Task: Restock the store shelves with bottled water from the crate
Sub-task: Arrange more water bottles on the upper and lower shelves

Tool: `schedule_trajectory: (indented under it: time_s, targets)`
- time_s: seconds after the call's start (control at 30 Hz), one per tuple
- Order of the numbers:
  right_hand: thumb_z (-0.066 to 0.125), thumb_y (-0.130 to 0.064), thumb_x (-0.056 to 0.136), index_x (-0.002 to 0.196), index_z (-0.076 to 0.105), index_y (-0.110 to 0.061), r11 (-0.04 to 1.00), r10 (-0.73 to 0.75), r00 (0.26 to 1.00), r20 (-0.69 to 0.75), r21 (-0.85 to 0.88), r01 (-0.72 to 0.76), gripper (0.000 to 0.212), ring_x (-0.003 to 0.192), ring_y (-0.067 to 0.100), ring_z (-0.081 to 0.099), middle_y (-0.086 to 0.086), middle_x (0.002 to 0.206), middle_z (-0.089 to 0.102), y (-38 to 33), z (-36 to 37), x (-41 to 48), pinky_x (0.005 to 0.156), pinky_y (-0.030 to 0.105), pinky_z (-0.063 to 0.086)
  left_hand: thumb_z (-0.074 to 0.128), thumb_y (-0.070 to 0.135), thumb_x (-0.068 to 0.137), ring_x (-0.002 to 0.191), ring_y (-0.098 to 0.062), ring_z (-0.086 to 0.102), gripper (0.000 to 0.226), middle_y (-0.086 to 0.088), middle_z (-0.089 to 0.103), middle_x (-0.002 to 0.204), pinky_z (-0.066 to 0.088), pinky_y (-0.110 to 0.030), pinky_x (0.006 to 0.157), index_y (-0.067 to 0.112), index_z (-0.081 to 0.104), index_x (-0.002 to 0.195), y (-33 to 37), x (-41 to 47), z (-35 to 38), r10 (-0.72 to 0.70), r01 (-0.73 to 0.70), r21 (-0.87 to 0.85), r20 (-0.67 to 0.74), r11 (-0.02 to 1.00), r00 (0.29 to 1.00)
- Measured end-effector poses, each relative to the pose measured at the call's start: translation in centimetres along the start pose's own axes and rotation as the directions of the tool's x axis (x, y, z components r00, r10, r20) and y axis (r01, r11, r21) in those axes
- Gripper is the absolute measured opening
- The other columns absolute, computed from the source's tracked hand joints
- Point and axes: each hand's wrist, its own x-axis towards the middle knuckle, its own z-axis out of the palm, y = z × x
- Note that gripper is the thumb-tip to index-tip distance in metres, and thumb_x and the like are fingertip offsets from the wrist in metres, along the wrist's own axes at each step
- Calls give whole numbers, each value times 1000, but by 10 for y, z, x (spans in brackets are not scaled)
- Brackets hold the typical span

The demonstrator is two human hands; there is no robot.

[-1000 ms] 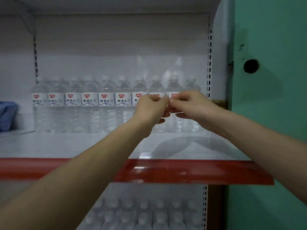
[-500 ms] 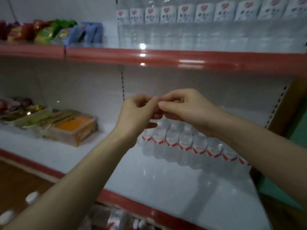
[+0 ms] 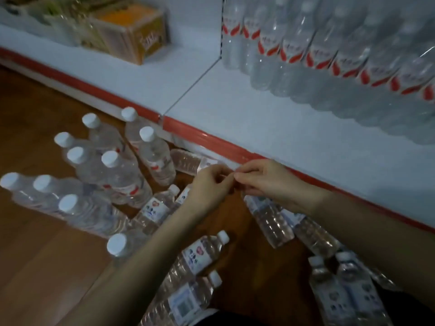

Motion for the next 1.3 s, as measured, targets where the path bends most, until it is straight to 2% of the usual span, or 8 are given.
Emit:
schedule_trajectory:
  time_s: [0.07, 0.23, 0.37, 0.5, 0.63, 0.97, 1.13, 1.3]
  targets:
    - [57, -9, 91, 78, 62, -15, 995, 101, 995, 24, 21, -102, 15, 84, 18, 61, 10, 86, 63, 34, 10, 10, 85, 31, 50, 57, 24, 91, 81, -10, 63, 20, 0, 68, 90, 46, -12, 67, 9, 66, 102, -35, -3, 10, -26, 10, 187, 81, 982, 996]
    - [54, -15, 93, 114, 56, -6, 933, 355, 932, 81, 38, -358, 23, 104, 25, 63, 15, 109, 62, 94, 34, 22, 89, 29, 51, 63, 31, 85, 107, -24, 56, 48, -12, 56, 121, 45, -28, 82, 6, 50, 124, -107, -12, 22, -312, 129, 590, 219, 797, 924]
    - [51, -14, 95, 122, 51, -1, 879, 468, 878, 100, 57, -474, 30, 112, 30, 59, 20, 119, 58, 112, 55, 23, 91, 31, 49, 65, 39, 67, 94, -23, 62, 50, -10, 65, 103, 51, -31, 77, 8, 61, 105, -137, -17, 24, -438, 221, 571, 276, 790, 855]
    - [49, -13, 95, 121, 50, -1, 848, 523, 846, 102, 34, -528, 29, 117, 31, 56, 20, 119, 57, 127, 73, 23, 100, 37, 46, 77, 33, 70, 113, -22, 53, 71, -6, 55, 125, 45, -34, 96, 9, 44, 129, -156, -23, 25, -495, 196, 637, 332, 746, 803]
    - [46, -7, 95, 129, 46, -2, 834, 533, 839, 111, 97, -543, 34, 116, 23, 54, 16, 126, 54, 133, 71, 30, 96, 32, 45, 80, 28, 69, 114, -21, 52, 73, -5, 55, 125, 44, -32, 96, 9, 43, 128, -158, -21, 24, -494, 181, 641, 351, 746, 796]
    - [51, 4, 89, 135, 41, -5, 841, 463, 878, 119, 255, -478, 48, 100, 17, 58, 15, 122, 56, 125, 59, 42, 73, 22, 50, 78, 19, 72, 87, -10, 53, 45, 5, 56, 96, 40, -14, 66, 11, 54, 108, -149, -14, 11, -334, 175, 459, 293, 871, 896]
    - [64, -2, 82, 136, 38, -14, 911, 376, 898, 228, 85, -404, 61, 115, 19, 52, 5, 125, 55, 116, 58, 36, 91, 31, 46, 79, 23, 71, 87, -5, 59, 50, 10, 61, 96, 45, -11, 71, 15, 52, 112, -127, -6, 5, -151, 121, 221, 128, 968, 980]
    - [75, -10, 74, 112, 40, -21, 977, 194, 962, 189, 47, -207, 52, 104, 11, 57, -10, 101, 57, 118, 73, 25, 86, 21, 46, 77, 25, 74, 89, -13, 67, 43, 0, 69, 97, 56, -36, 80, 10, 59, 110, -102, 3, 8, -92, 87, -72, -69, 994, 993]
